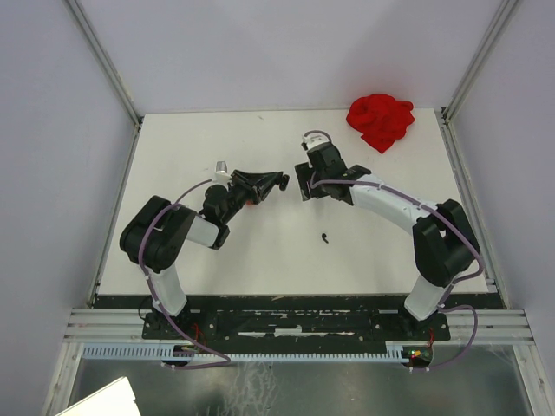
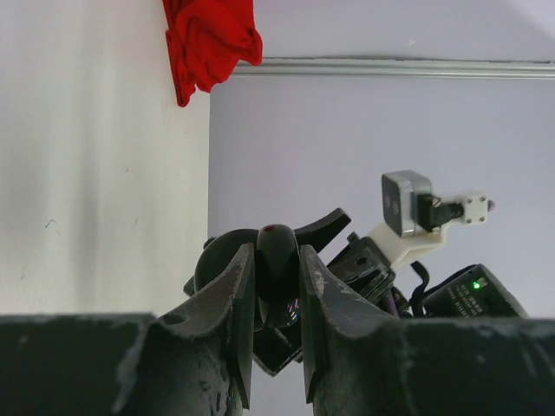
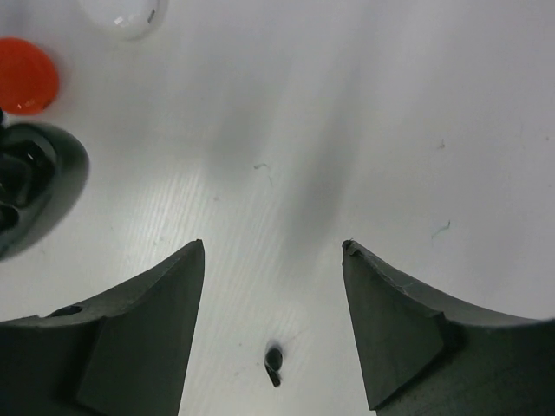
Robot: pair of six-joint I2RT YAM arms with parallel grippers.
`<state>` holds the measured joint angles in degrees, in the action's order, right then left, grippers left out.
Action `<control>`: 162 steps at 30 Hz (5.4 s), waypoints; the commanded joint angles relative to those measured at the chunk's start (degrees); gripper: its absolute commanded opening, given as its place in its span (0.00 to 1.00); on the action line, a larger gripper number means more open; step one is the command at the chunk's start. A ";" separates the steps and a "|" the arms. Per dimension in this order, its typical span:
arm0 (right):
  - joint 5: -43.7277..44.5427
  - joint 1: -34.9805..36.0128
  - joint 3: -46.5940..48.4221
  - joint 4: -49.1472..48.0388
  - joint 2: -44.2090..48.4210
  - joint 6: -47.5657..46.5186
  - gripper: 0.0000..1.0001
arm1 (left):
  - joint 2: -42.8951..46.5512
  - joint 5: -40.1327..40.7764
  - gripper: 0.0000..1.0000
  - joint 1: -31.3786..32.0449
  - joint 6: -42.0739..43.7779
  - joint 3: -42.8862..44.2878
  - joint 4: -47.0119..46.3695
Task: Insert the wireless bluetooth earbuds into the charging case
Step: Adjust the earbud with the charging case.
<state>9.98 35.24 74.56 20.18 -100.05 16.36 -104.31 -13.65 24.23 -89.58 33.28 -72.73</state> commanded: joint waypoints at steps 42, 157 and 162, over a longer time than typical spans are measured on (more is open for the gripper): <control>-12.88 0.07 3.83 -8.84 5.18 -3.70 0.50 | -0.86 -9.18 0.03 0.32 4.49 8.24 2.54; -11.03 2.73 -3.02 -12.93 9.18 -8.42 0.55 | -2.24 -9.21 0.03 0.53 1.84 8.34 0.52; -6.71 2.55 -3.81 -14.19 12.44 -6.76 0.58 | -2.84 -9.19 0.03 0.42 1.58 8.30 -0.10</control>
<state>0.05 37.98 70.43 10.07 -92.51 7.66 -108.25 -22.72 24.51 -87.42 41.41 -68.47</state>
